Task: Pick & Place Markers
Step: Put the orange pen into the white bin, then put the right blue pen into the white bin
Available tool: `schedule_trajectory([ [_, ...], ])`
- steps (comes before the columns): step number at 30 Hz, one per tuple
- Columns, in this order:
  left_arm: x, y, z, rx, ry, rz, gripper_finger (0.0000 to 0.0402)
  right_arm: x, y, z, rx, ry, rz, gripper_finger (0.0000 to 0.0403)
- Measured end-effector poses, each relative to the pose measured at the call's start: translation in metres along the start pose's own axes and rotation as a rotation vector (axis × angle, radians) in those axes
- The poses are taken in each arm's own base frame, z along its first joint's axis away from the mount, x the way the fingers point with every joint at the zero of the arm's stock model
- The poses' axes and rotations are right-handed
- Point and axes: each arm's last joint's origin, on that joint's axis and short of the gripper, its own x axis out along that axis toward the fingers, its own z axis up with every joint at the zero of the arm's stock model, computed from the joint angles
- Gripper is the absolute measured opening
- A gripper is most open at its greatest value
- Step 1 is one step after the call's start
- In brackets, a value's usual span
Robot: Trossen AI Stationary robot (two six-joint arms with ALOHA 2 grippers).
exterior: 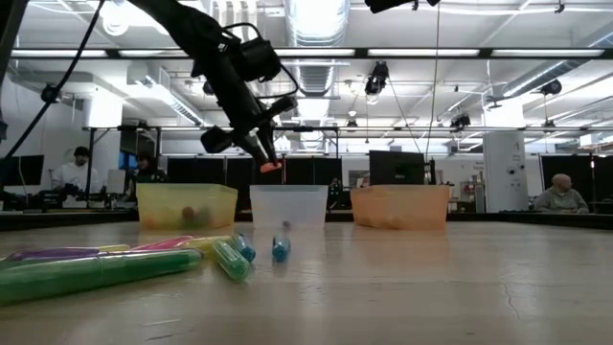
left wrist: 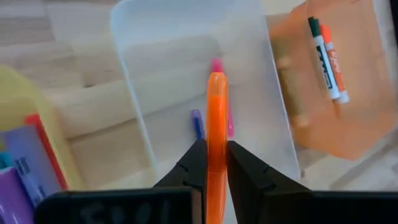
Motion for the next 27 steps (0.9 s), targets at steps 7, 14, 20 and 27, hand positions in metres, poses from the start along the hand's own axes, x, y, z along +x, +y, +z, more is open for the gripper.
schedule_trajectory([
  [7,0.011,0.003,0.002,-0.012,0.035,-0.017,0.0057,0.0,0.0,0.0,-0.023,-0.002,0.0,0.0121],
  [14,0.025,0.004,0.001,0.01,0.063,-0.022,0.0084,0.0,0.0,0.0,-0.028,0.001,0.0,0.0121],
  [20,0.018,0.0,0.005,-0.021,0.032,-0.059,0.0099,0.0,0.0,0.0,-0.032,0.002,0.0,0.0121],
  [27,-0.018,-0.017,0.008,-0.021,0.039,-0.206,0.0099,0.001,-0.001,0.0,-0.142,0.002,-0.003,0.0121],
])
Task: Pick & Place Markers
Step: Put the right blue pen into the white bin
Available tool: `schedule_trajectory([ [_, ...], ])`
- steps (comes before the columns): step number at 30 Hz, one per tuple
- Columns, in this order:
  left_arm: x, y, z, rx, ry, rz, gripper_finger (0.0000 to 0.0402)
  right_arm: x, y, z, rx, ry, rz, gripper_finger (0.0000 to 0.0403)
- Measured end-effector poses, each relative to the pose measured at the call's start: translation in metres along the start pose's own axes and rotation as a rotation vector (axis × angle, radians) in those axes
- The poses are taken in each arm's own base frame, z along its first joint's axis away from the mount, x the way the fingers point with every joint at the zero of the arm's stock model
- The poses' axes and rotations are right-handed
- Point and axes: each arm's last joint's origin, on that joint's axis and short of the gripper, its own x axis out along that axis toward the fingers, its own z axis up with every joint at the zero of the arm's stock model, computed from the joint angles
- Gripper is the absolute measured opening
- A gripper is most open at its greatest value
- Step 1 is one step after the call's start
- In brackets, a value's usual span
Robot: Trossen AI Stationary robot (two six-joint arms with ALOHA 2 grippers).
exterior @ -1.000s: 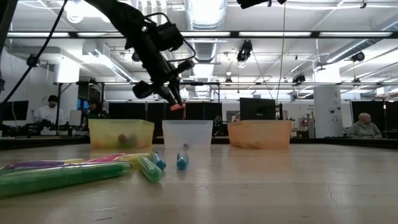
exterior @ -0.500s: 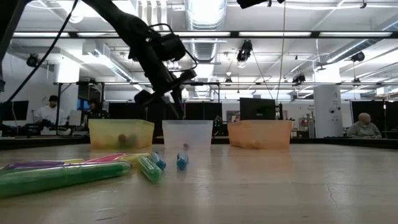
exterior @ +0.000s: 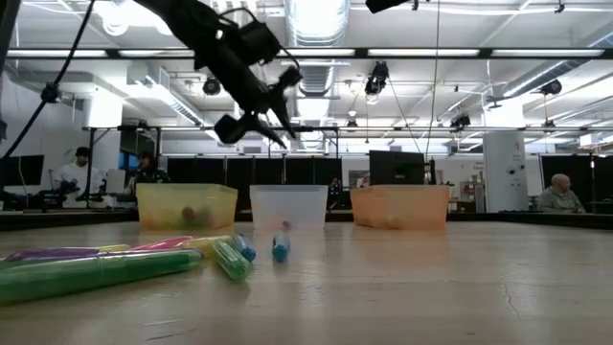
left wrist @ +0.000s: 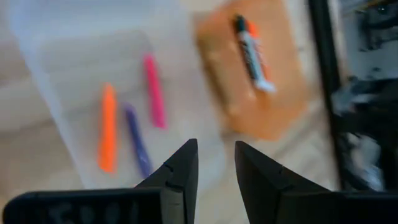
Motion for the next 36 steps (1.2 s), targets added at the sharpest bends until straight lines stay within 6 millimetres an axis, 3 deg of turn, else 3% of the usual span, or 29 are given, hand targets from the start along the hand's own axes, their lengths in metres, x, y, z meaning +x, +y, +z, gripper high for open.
schedule_trajectory([
  [5,-0.024,-0.018,-0.018,-0.021,0.031,-0.062,0.0099,0.003,-0.005,0.0,0.062,0.003,-0.007,0.0121],
  [9,-0.041,-0.026,-0.037,-0.099,0.088,-0.047,0.0099,0.008,-0.009,-0.001,0.173,0.035,0.107,0.0121],
  [16,-0.075,-0.034,-0.076,-0.009,0.119,0.047,0.0099,0.025,0.0,-0.005,0.39,0.126,0.258,0.0121],
  [20,-0.093,-0.034,-0.105,0.104,0.235,0.101,0.0099,0.045,0.023,-0.014,0.567,0.245,0.327,0.0121],
  [27,-0.126,-0.029,-0.149,0.405,0.315,0.204,0.0099,0.092,0.086,-0.036,0.881,0.467,0.362,0.0121],
  [32,-0.151,-0.025,-0.168,0.534,0.311,0.218,0.0099,0.122,0.12,-0.056,1.069,0.615,0.363,0.0121],
  [36,-0.168,-0.023,-0.177,0.578,0.291,0.184,0.0099,0.137,0.143,-0.066,1.114,0.673,0.336,0.012],
])
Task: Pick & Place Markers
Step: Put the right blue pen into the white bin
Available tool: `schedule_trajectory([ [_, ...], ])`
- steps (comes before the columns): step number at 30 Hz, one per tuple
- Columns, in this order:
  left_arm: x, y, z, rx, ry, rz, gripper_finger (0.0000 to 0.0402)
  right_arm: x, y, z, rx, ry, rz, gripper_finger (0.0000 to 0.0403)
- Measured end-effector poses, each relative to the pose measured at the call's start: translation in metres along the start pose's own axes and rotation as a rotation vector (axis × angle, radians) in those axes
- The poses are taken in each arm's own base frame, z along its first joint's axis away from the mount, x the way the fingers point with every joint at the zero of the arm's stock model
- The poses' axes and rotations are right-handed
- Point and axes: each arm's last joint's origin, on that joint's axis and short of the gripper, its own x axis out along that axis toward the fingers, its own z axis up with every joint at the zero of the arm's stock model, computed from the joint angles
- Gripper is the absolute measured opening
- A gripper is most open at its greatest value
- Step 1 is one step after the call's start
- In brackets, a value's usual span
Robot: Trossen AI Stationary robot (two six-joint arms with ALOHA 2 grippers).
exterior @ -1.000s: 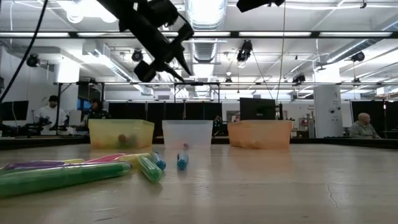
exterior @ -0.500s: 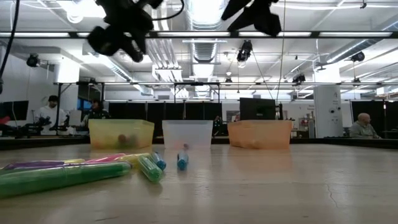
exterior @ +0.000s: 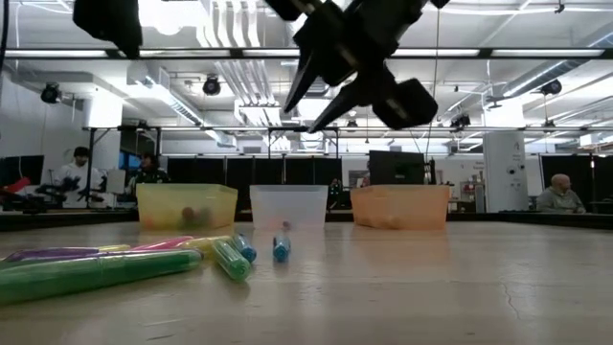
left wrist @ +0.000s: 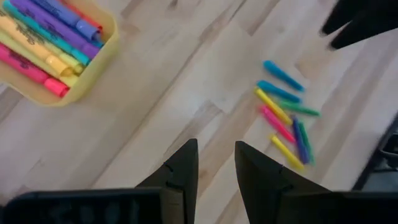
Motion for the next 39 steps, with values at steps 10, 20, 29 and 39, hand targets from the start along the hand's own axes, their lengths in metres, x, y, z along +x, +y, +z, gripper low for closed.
schedule_trajectory([
  [10,-0.021,0.002,-0.016,-0.002,-0.085,-0.038,0.0099,0.053,0.013,-0.008,-0.011,0.09,-0.095,0.0104],
  [20,-0.023,0.002,-0.018,0.03,-0.081,-0.039,0.0099,0.084,0.026,-0.005,-0.141,0.141,-0.347,0.0082],
  [29,-0.023,0.002,-0.018,0.056,-0.08,-0.038,0.0099,0.107,0.031,-0.004,-0.189,0.183,-0.424,0.0079],
  [39,-0.023,0.002,-0.018,0.081,-0.081,-0.037,0.0099,0.088,0.028,-0.008,-0.252,0.218,-0.531,0.0066],
])
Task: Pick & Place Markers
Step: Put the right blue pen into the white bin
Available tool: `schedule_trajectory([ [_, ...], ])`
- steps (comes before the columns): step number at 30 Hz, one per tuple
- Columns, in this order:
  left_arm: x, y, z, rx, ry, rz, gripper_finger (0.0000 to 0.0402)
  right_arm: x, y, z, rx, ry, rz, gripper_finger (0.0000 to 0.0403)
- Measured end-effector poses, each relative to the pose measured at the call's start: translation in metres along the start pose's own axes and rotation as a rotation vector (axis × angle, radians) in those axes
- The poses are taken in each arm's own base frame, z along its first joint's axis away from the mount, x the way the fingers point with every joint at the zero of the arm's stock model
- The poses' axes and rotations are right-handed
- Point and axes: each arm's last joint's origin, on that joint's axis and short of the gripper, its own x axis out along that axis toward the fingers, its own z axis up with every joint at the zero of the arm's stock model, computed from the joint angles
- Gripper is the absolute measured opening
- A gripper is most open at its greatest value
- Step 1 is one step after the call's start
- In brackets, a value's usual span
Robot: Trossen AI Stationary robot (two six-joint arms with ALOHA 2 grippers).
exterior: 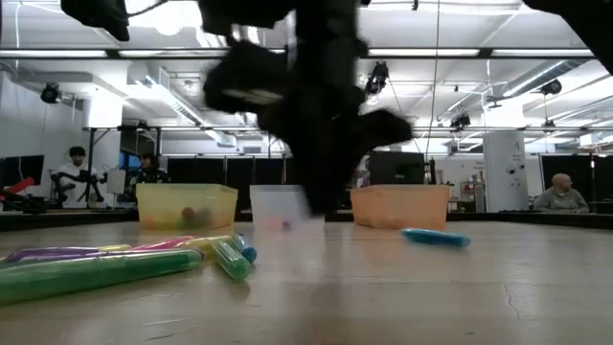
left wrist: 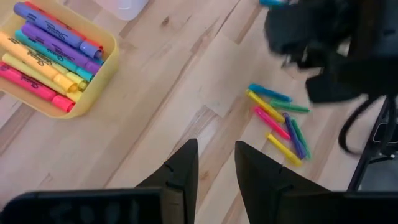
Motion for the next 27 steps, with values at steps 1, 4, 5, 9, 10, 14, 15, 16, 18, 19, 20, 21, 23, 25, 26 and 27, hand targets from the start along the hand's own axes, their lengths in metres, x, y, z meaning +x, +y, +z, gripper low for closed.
schedule_trajectory([
  [1,0.0,0.0,0.0,0.001,0.0,0.0,0.0099,-0.005,-0.006,-0.003,0.001,0.012,-0.055,0.0066],
  [4,0.0,0.0,0.0,0.008,0.0,0.0,0.0099,-0.017,-0.022,-0.009,-0.008,0.03,-0.211,0.0074],
  [5,0.0,0.0,0.0,0.009,0.0,0.0,0.0099,-0.02,-0.026,-0.011,-0.02,0.025,-0.235,0.0079],
  [9,0.0,0.0,0.0,0.011,-0.001,-0.001,0.0099,-0.022,-0.033,-0.012,-0.025,0.044,-0.225,0.0105],
  [10,0.0,0.0,0.0,0.011,-0.001,-0.001,0.0099,-0.021,-0.037,-0.013,-0.019,0.058,-0.239,0.0114],
  [14,0.0,0.0,0.0,0.01,-0.002,-0.001,0.0099,-0.02,-0.058,-0.023,0.03,0.096,-0.31,0.0152],
  [15,0.0,0.0,0.0,0.01,-0.002,-0.001,0.0099,-0.024,-0.063,-0.027,0.043,0.09,-0.307,0.0159],
  [16,0.0,0.0,0.0,0.01,-0.002,-0.002,0.0099,-0.027,-0.066,-0.029,0.055,0.08,-0.295,0.0164],
  [18,0.0,0.0,0.0,0.01,-0.002,-0.001,0.0099,-0.032,-0.073,-0.034,0.084,0.048,-0.254,0.017],
  [19,0.0,0.0,0.0,0.01,-0.004,0.0,0.0099,-0.032,-0.076,-0.035,0.102,0.033,-0.224,0.017],
  [20,0.0,0.0,0.0,0.01,-0.01,0.005,0.0099,-0.032,-0.079,-0.036,0.126,0.016,-0.192,0.017],
  [21,0.0,0.0,0.0,0.01,-0.012,0.006,0.0099,-0.032,-0.082,-0.036,0.149,0.0,-0.157,0.0169],
  [23,0.0,0.0,0.001,0.021,-0.022,0.014,0.0099,-0.031,-0.087,-0.037,0.19,-0.03,-0.089,0.0164],
  [25,0.0,0.0,0.001,0.026,-0.022,0.015,0.0099,-0.027,-0.095,-0.039,0.229,-0.039,-0.069,0.0158],
  [26,0.0,0.0,0.001,0.025,-0.023,0.015,0.0099,-0.024,-0.099,-0.041,0.249,-0.036,-0.082,0.0154],
  [27,0.0,0.0,0.001,0.025,-0.022,0.015,0.0099,-0.022,-0.104,-0.042,0.262,-0.034,-0.098,0.015],
])
